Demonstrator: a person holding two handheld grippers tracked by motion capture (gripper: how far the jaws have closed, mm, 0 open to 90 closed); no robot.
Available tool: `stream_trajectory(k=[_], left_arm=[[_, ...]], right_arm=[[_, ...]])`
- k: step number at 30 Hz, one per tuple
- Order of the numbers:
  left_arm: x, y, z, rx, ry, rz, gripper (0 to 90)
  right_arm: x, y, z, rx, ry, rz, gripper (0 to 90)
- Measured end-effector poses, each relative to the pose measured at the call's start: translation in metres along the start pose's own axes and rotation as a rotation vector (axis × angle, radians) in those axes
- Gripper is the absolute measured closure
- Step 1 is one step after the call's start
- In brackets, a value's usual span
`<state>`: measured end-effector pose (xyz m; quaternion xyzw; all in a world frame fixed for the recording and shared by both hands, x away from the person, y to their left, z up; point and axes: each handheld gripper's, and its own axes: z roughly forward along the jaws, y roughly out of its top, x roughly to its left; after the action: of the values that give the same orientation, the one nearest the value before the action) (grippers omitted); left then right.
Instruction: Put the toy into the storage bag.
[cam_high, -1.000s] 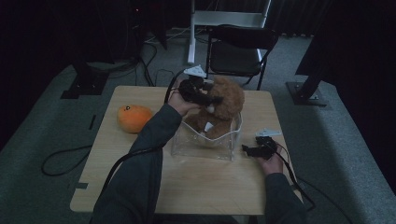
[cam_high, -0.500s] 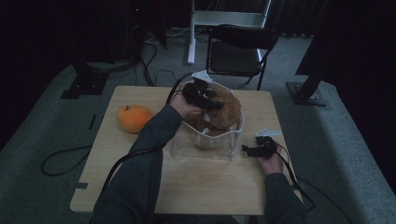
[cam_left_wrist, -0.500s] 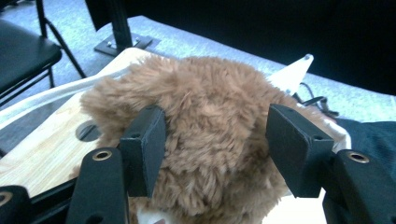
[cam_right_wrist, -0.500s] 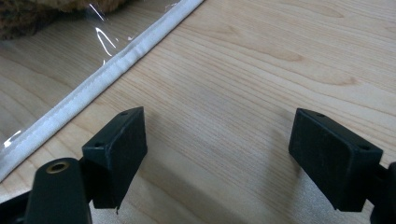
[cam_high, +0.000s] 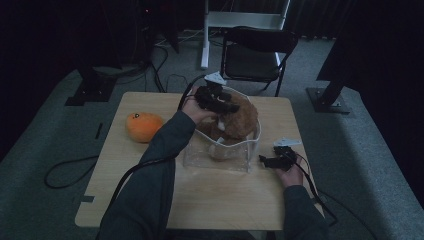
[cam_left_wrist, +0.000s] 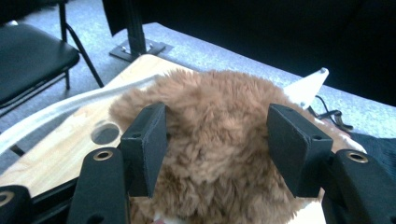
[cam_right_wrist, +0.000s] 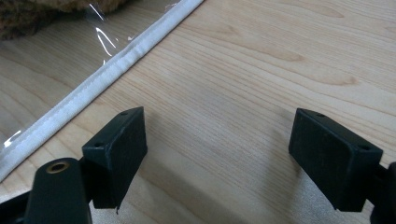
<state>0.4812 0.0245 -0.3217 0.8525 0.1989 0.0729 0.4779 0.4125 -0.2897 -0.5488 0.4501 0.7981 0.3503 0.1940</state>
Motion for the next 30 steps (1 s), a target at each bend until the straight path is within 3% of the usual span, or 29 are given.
stream_trajectory(k=[4,7,11,16,21,30], left_arm=[[0.003,0.003,-0.003,-0.038,0.03,-0.025,40.2],[0.006,0.003,-0.003,-0.046,0.067,-0.051,40.3],[0.007,0.005,0.001,-0.029,0.078,-0.067,41.5],[0.0,0.006,0.012,0.04,0.035,-0.024,41.8],[-0.006,0.006,0.015,0.05,0.016,-0.007,43.2],[-0.024,0.002,0.019,0.124,-0.027,0.074,43.9]], right_arm=[[0.0,0.0,0.0,0.0,0.0,0.001,18.4],[0.0,0.0,0.0,0.0,0.0,0.001,18.4],[0.0,0.0,0.0,0.0,0.0,0.0,18.4],[0.0,0.0,0.0,0.0,0.0,0.0,18.4],[0.0,0.0,0.0,0.0,0.0,0.0,18.4],[0.0,0.0,0.0,0.0,0.0,0.0,18.4]])
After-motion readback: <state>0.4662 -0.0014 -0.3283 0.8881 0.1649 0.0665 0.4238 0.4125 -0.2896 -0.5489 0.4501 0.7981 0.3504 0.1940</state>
